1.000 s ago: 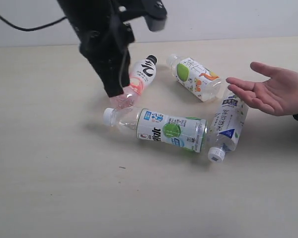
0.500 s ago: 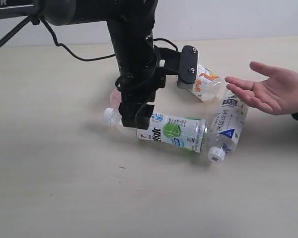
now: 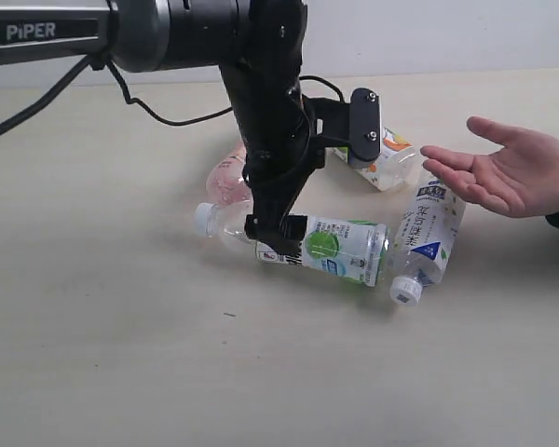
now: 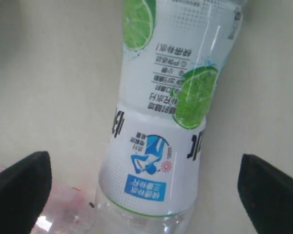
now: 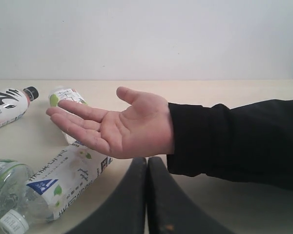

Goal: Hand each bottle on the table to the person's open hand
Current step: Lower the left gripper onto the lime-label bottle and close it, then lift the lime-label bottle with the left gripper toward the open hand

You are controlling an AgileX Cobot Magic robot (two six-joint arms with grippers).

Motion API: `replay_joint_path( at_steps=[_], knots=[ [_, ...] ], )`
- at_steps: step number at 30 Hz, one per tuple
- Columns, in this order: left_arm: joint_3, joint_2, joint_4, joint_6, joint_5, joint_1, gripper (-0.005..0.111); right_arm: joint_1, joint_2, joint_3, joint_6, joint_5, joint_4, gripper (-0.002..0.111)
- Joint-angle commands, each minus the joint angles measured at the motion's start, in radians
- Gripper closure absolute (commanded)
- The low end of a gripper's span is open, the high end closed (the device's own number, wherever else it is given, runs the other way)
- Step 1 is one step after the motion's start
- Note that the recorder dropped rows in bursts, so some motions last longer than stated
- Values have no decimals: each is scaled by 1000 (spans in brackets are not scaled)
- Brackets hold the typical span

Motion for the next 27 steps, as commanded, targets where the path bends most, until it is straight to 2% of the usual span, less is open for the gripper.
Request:
replay_joint_path(
  at_steps=[1,19,24,27],
  knots=[
    [-4,31,-6,-9,-15,-3,7,-4,-6,5,-4,-11,-4,108],
    [-4,109,-6,-17,-45,-3,8,-4,-6,5,-4,-11,-4,108],
    [-4,109,-6,-17,-45,-3,14,-4,-6,5,-4,-11,-4,108],
    [-4,109,-6,-17,-42,-3,25,-4,-6,5,-4,-11,-4,108]
  ],
)
